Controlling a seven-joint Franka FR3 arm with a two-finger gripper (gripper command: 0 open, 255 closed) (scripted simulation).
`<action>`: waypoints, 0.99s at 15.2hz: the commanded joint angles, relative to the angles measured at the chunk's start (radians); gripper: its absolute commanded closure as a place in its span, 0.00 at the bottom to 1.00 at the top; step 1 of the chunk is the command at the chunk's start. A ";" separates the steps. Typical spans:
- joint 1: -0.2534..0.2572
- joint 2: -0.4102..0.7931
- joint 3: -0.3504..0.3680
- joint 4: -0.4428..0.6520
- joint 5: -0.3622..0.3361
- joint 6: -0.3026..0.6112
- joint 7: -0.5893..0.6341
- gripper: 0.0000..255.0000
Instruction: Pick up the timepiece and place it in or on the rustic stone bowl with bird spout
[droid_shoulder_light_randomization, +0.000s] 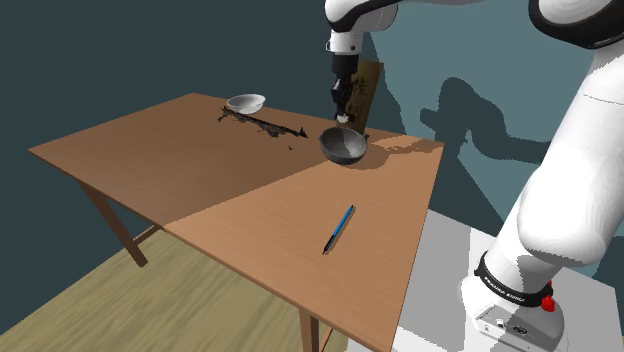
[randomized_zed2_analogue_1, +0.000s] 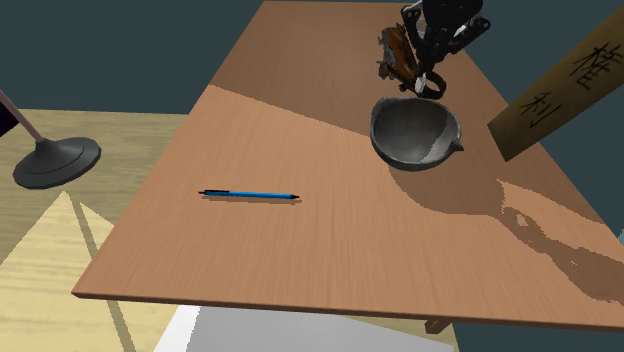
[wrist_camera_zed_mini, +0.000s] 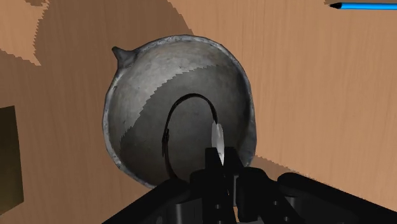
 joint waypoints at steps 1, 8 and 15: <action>0.001 0.002 0.001 -0.026 0.001 0.028 -0.002 1.00; 0.001 0.020 0.001 -0.104 0.008 0.123 -0.013 1.00; 0.001 0.020 0.001 -0.104 0.008 0.123 -0.013 1.00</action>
